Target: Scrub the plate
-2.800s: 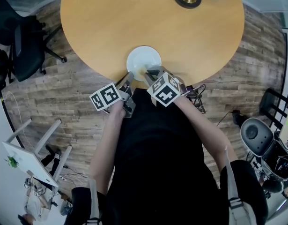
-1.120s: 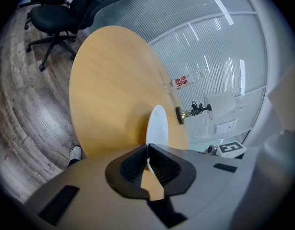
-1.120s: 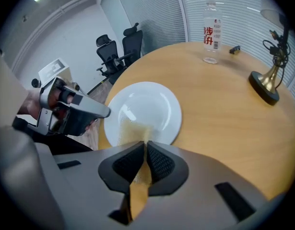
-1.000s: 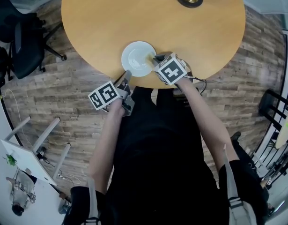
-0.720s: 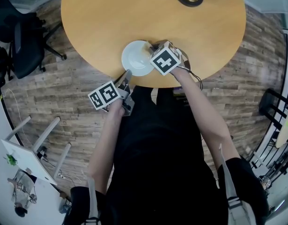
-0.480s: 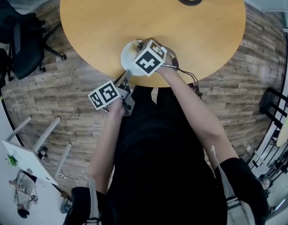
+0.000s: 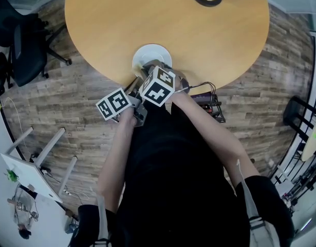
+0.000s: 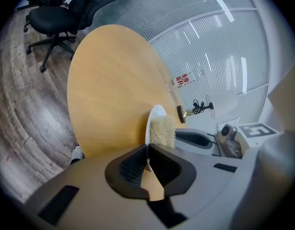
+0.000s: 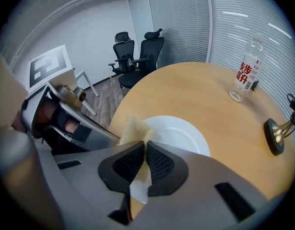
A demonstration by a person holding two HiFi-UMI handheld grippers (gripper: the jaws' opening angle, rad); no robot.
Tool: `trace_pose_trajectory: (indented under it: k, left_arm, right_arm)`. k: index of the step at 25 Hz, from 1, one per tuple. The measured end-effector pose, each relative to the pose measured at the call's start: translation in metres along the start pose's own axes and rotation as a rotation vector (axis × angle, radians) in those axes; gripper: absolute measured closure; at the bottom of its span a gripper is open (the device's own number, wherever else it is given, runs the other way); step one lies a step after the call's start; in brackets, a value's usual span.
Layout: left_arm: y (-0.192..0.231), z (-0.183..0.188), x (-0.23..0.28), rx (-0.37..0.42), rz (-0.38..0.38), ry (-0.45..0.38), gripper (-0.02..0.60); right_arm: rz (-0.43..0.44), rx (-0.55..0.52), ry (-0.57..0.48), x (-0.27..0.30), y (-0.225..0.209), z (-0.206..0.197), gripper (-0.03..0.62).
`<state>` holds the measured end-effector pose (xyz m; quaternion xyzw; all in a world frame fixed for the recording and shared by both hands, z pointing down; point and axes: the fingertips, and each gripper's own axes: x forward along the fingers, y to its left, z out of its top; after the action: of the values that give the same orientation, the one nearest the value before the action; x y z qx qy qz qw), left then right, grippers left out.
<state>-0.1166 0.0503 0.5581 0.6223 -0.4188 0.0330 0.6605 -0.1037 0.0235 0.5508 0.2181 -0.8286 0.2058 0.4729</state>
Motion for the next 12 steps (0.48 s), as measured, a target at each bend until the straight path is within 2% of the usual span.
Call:
trace_pose_trajectory:
  k: [6,12]
  left_arm:
    - [0.000,0.005,0.001,-0.011,-0.004,-0.007,0.557]
    - [0.000,0.002,0.002,0.013,-0.003,0.012,0.557]
  right_arm:
    - [0.069,0.066,0.059,-0.011,0.002,-0.045,0.566]
    - [0.070,0.092,0.086,-0.018,-0.004,-0.068,0.566]
